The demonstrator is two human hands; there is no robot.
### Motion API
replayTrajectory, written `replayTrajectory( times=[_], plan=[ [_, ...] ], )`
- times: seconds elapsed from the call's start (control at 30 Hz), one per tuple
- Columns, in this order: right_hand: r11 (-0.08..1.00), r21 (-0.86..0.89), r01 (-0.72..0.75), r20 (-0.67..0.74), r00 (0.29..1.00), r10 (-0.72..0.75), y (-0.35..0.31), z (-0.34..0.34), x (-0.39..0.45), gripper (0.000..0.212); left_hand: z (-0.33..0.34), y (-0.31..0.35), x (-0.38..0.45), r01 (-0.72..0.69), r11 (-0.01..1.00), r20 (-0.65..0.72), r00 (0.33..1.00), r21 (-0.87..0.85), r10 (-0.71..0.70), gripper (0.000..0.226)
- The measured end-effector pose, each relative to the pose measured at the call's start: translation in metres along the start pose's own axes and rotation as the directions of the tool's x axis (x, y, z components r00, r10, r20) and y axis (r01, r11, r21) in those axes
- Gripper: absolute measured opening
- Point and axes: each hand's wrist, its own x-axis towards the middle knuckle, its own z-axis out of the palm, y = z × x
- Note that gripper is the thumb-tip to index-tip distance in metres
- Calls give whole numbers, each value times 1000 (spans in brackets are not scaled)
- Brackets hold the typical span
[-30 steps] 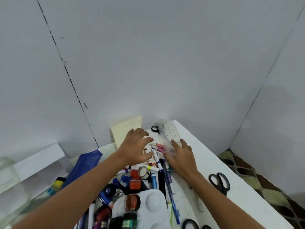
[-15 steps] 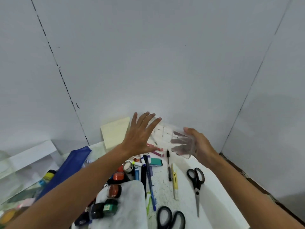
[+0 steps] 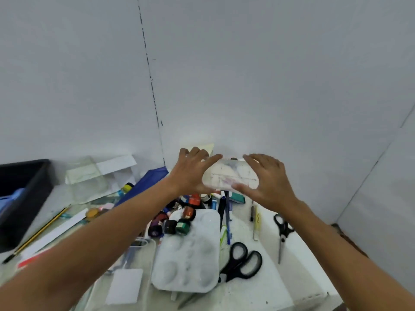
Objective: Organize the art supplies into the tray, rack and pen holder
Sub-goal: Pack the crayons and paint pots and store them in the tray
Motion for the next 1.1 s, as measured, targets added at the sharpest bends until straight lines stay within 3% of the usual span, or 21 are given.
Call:
replayTrajectory(
  times=[0.07,0.13,0.37,0.7,1.0,1.1],
  plan=[
    [984,-140,108,103,990,-94,-23,17,5,96,-13,-9,-23,57,998,28,998,22,-58,95],
    [975,-163,152,148,981,-128,-47,33,10,101,-27,-20,-50,102,993,71,992,55,-106,96],
    [935,-4,355,194,917,-348,-149,74,19,96,-72,-68,-169,294,951,307,900,96,-309,106],
    [902,156,402,338,837,-431,-321,126,3,104,-126,-140,-342,425,902,346,837,78,-424,116],
    [909,200,366,444,793,-417,-444,156,-38,115,-146,-181,-471,436,900,355,844,-17,-402,100],
    [910,206,361,448,792,-415,-467,168,-57,116,-143,-184,-500,499,866,440,788,-45,-431,97]
  ],
)
